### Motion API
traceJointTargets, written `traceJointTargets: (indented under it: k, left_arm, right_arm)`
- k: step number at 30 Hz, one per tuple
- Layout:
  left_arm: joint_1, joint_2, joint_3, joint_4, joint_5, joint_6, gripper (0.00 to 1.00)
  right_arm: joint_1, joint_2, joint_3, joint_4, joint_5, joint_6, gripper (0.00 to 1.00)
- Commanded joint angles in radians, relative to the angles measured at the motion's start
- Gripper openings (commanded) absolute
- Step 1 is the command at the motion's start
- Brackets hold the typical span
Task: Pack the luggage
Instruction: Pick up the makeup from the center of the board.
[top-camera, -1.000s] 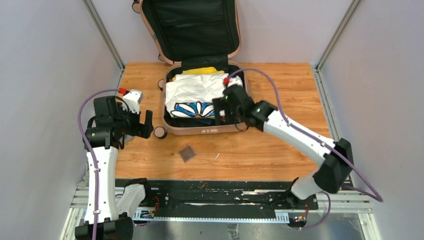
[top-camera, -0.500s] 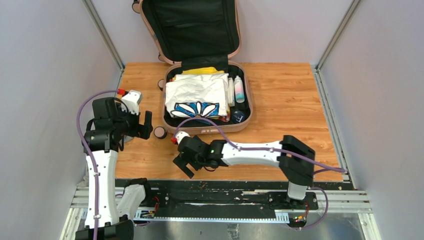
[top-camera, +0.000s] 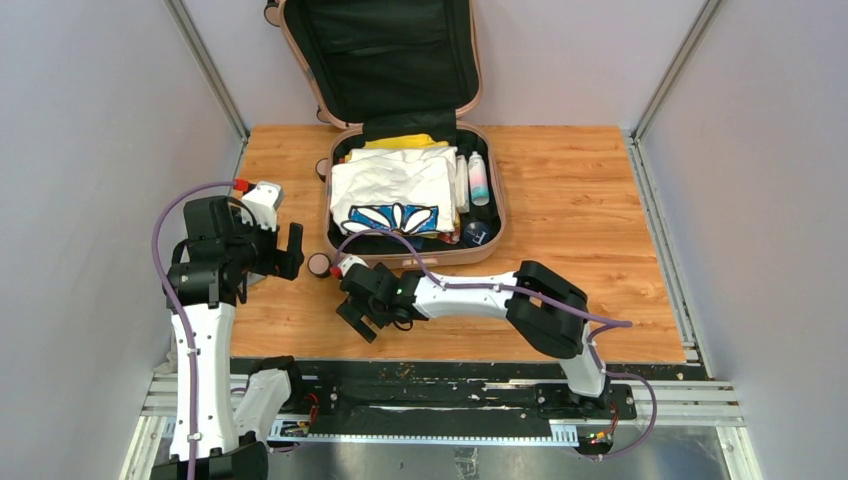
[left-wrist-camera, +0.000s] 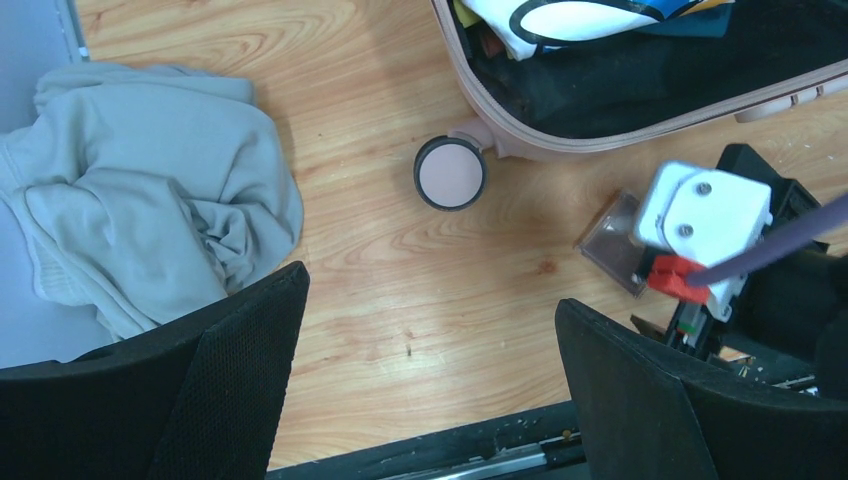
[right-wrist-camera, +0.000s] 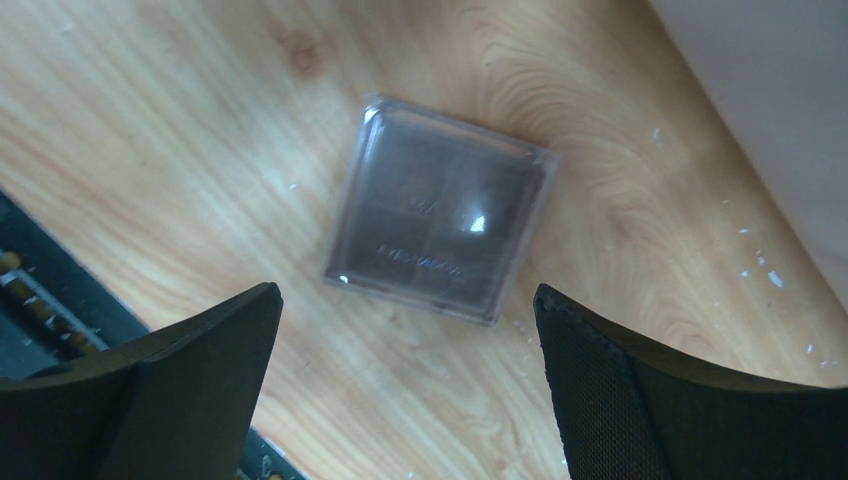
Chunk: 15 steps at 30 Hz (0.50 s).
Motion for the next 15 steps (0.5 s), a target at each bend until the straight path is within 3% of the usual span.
traceJointTargets:
  k: [1,15]
  left_arm:
    - [-0.005,-0.012,0.011,-0.017,-0.002,0.010,1.00]
    - [-0.005,-0.013,0.029,-0.017,0.001,0.019,1.00]
  right_arm:
    - [-0.035,0.048,0.049,-0.007,0.021,-0.010,1.00]
    - [-0.075,0.105,0.071,0.025,-0.102,0.027,0.98]
